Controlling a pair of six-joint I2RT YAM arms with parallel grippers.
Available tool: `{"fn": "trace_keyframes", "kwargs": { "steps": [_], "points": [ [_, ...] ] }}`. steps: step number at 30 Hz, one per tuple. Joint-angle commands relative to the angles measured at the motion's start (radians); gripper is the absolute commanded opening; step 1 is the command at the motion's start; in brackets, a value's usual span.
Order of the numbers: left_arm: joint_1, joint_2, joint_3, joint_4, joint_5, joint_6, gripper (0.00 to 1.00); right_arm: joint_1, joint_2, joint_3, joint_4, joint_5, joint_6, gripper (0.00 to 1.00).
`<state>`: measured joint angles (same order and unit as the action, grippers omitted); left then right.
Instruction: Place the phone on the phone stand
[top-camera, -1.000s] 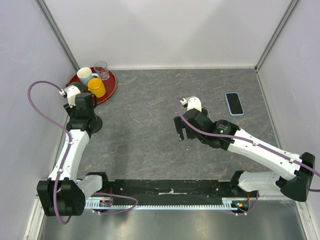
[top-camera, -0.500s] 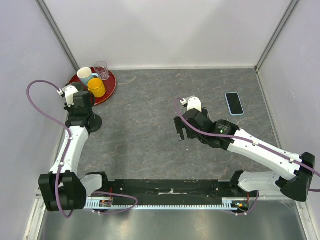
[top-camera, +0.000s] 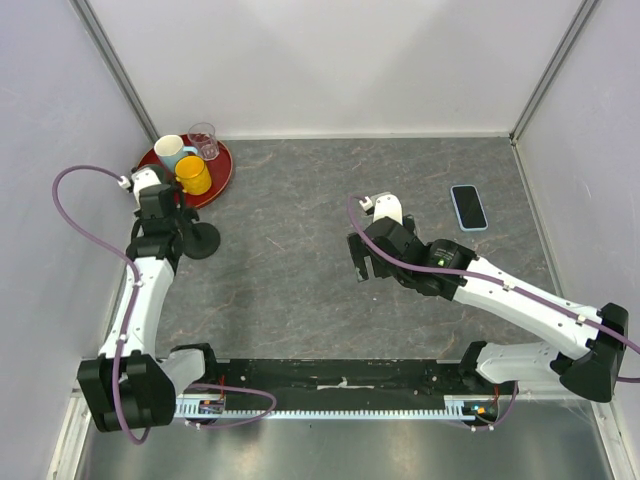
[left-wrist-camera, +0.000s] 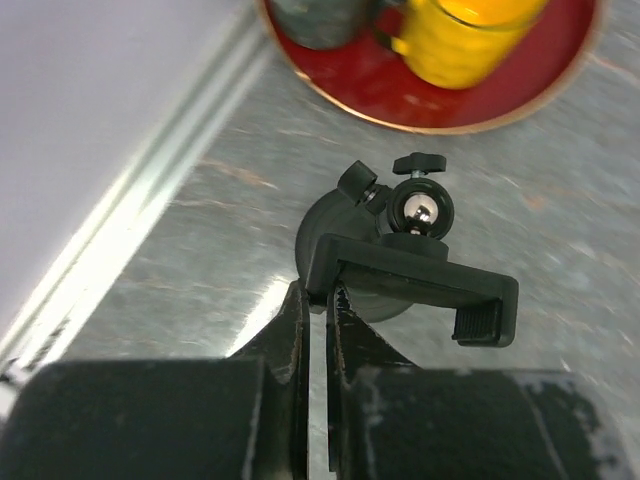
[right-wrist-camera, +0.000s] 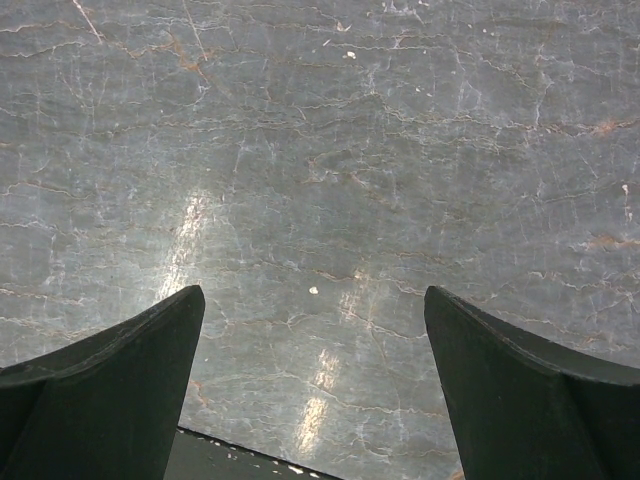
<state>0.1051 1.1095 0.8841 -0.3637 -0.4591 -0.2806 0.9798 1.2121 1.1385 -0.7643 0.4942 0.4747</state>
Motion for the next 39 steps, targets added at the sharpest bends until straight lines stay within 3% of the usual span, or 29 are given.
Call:
{"fn": "trace_keyframes", "kwargs": {
  "steps": [1, 6, 9, 16, 21, 27, 33, 39],
  "points": [
    [-0.015, -0.092, -0.033, 0.103, 0.379, -0.003, 0.02, 0.002, 0.001, 0.027, 0.011, 0.007, 0.021, 0.98],
    [-0.039, -0.085, -0.042, 0.123, 0.601, 0.003, 0.02, 0.003, 0.02, 0.041, 0.011, -0.012, 0.033, 0.98],
    [-0.128, -0.059, -0.042, 0.143, 0.692, 0.011, 0.02, 0.003, 0.043, 0.052, 0.016, -0.035, 0.044, 0.98],
    [-0.405, -0.036, -0.045, 0.146, 0.715, 0.035, 0.02, 0.002, 0.061, -0.002, 0.138, -0.156, 0.074, 0.98],
    [-0.493, -0.008, -0.025, 0.123, 0.709, 0.023, 0.02, 0.002, 0.063, -0.037, 0.253, -0.221, 0.126, 0.98],
    [-0.521, -0.004, 0.033, 0.046, 0.547, -0.049, 0.02, 0.003, 0.047, -0.111, 0.462, -0.312, 0.194, 0.98],
    [-0.59, -0.114, 0.016, -0.001, 0.256, -0.094, 0.02, 0.002, 0.078, -0.163, 0.758, -0.384, 0.447, 0.97],
    [-0.631, -0.181, -0.004, -0.001, 0.157, -0.101, 0.02, -0.055, 0.185, -0.22, 1.09, -0.528, 0.718, 0.97]
  ]
}}
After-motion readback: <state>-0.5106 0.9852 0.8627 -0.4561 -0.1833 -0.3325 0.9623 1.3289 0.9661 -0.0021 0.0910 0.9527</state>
